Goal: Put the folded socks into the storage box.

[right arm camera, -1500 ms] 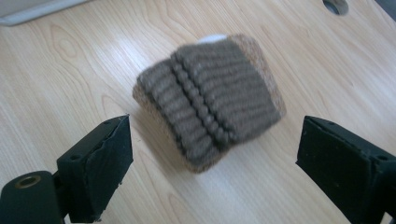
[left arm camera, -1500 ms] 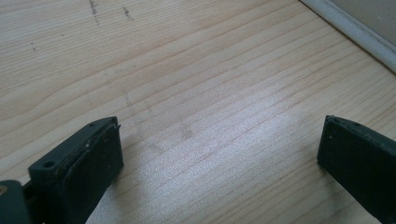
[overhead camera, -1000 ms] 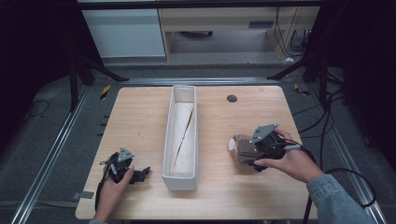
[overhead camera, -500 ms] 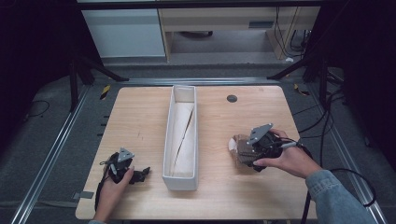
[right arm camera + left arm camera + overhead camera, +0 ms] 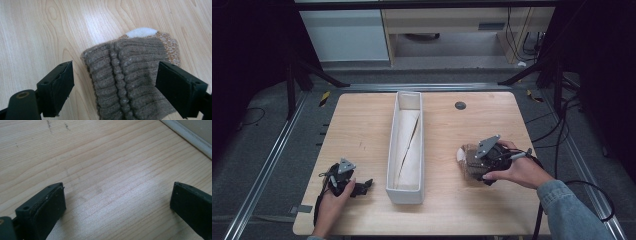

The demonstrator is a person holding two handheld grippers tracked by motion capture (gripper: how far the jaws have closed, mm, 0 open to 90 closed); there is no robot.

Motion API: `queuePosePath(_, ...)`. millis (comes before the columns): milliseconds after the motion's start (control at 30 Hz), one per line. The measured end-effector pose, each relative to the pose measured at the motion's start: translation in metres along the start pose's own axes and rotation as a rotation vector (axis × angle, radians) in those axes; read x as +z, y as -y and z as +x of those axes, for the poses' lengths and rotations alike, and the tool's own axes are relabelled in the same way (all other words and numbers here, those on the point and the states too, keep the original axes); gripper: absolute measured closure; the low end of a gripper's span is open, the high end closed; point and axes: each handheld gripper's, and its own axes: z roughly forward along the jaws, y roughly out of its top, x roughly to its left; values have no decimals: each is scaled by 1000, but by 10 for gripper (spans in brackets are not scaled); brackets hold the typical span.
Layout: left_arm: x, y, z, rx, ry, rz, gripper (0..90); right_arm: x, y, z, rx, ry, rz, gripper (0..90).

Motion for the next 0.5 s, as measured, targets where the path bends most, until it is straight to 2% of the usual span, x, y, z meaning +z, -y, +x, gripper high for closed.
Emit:
queuePosePath(367,0,0,0,0,0,0,0,-2,0,-5,-10,-6,7,190)
queuePosePath(500,0,0,0,0,0,0,0,4,4,-5,-24,-13,32,200)
